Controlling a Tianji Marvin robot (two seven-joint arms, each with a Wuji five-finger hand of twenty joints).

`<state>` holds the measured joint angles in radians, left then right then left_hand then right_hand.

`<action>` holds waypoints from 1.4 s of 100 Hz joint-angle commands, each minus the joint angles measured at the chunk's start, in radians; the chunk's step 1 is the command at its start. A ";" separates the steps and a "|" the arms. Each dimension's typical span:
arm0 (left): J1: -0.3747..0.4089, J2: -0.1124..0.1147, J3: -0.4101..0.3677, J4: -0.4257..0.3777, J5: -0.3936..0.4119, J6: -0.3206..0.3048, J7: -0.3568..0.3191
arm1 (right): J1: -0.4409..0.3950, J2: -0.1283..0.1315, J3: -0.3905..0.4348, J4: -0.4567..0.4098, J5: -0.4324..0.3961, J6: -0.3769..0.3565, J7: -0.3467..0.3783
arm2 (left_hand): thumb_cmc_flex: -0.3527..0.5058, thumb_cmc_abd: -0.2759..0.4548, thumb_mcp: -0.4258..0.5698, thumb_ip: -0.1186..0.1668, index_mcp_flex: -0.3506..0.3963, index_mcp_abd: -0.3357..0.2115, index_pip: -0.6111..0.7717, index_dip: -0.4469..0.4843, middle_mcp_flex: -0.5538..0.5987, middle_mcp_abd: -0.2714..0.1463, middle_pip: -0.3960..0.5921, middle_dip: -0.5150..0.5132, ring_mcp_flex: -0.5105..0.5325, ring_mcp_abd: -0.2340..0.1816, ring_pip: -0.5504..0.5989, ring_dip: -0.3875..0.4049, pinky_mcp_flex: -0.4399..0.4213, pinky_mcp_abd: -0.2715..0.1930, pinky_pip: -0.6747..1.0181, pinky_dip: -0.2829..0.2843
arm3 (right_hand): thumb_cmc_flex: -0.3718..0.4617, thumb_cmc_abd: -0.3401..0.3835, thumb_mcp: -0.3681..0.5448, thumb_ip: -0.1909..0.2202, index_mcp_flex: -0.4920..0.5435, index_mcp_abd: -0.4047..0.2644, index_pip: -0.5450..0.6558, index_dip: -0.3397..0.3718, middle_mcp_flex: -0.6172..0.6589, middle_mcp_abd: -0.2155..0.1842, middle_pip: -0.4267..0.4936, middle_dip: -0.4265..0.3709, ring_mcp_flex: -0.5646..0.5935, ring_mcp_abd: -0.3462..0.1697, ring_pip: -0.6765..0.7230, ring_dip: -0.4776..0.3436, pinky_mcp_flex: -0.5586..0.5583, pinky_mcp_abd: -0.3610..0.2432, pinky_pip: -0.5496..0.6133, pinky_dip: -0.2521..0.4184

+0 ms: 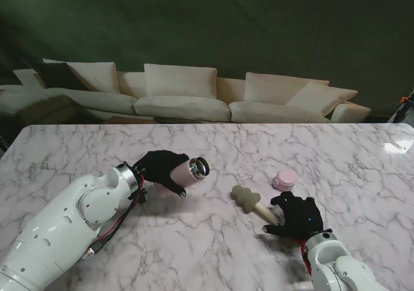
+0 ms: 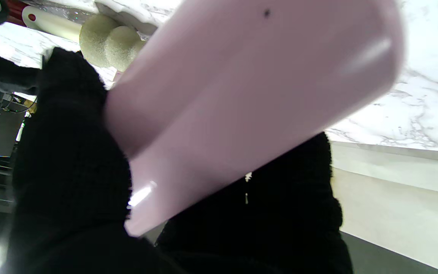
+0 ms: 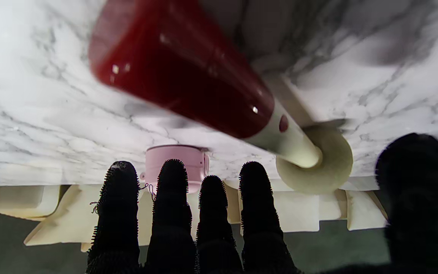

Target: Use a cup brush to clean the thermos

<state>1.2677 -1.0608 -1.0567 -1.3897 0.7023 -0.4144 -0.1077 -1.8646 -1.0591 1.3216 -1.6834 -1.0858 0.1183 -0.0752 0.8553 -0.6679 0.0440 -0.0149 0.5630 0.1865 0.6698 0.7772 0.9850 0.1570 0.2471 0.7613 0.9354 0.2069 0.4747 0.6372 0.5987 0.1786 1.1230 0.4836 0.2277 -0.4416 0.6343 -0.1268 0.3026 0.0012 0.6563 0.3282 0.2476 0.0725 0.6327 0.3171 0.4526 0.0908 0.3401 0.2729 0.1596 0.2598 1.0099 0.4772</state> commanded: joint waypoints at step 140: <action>-0.015 -0.005 0.017 0.014 -0.011 -0.009 0.005 | 0.049 -0.013 -0.040 0.054 0.037 0.003 -0.066 | 0.369 0.370 0.343 0.049 0.093 -0.195 0.138 0.058 -0.004 -0.049 0.091 0.013 0.087 -0.112 0.187 0.065 0.022 -0.128 0.068 0.019 | 0.577 0.153 0.100 -0.090 0.355 -0.219 0.509 0.260 0.694 0.014 -0.015 0.008 0.548 0.069 0.043 0.040 0.238 0.152 0.067 -0.032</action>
<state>1.2588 -1.0624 -1.0418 -1.3744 0.6952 -0.4199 -0.0922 -1.8078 -1.0734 1.2735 -1.6195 -1.0465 0.1303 -0.1325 0.8553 -0.6678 0.0440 -0.0149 0.5630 0.1865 0.6698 0.7772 0.9750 0.1578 0.2718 0.7612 0.9354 0.2068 0.4795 0.6372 0.5987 0.1785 1.1327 0.4836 0.6463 -0.4647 0.6738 -0.2658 0.6051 -0.0829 0.9361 0.5155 0.8886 0.0741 0.5948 0.3174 0.9233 0.1417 0.3531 0.2974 0.3487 0.3612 1.0489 0.4555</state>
